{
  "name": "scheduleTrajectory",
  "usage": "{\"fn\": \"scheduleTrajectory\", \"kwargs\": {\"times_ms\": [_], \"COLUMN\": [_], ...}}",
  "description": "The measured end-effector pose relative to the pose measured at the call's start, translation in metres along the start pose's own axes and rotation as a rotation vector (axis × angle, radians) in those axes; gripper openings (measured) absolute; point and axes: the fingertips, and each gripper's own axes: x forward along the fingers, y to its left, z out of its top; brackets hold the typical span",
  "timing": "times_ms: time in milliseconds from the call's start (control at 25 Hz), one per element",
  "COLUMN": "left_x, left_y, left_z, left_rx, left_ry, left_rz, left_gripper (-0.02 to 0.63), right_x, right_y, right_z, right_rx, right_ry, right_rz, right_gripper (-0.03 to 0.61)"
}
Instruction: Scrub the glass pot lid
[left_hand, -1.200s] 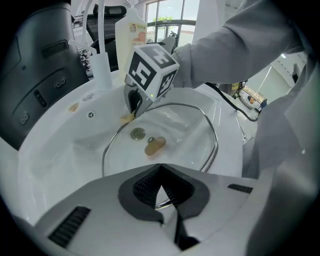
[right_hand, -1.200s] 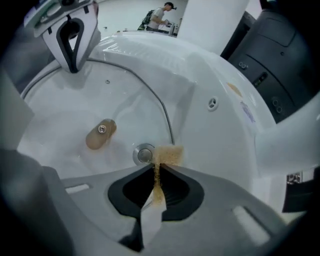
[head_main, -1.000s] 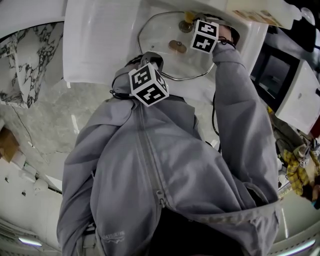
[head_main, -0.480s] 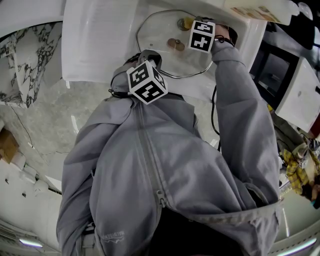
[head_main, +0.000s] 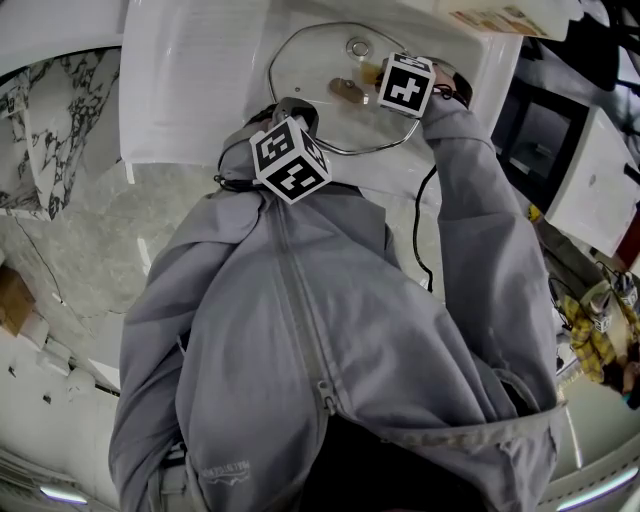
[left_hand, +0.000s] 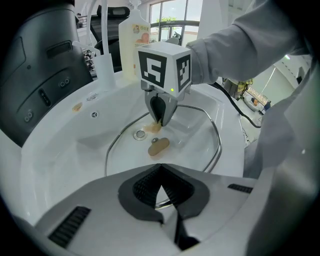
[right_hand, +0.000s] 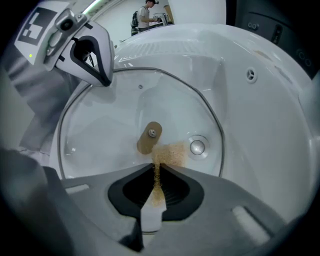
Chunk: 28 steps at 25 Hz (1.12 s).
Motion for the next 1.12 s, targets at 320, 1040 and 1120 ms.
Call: {"fn": "scheduleTrajectory", "kwargs": {"times_ms": [320, 1040, 1120], "left_x": [0.0, -0.005, -0.008], "left_y": [0.0, -0.025, -0.041], "left_z": [0.001, 0.02, 0.028], "left_rx": [0.014, 0.123, 0.177], "left_ry": [-0.002, -0.013, -0.017], "left_rz": [0.005, -0.116, -0.183], "left_gripper": [0.006, 0.008, 0.008], "right_x": [-0.011, -0.036, -0.037], "right_y": [0.038, 0.107, 0.111], "right_z": [0.007, 0.026, 0.026], "right_rx": [0.027, -0.003, 0.006], "right_ry": [-0.042, -0.113, -0.122], "right_rz": [0.111, 0.296, 0.316], "right_gripper": [0.029, 0.029, 0.029]}}
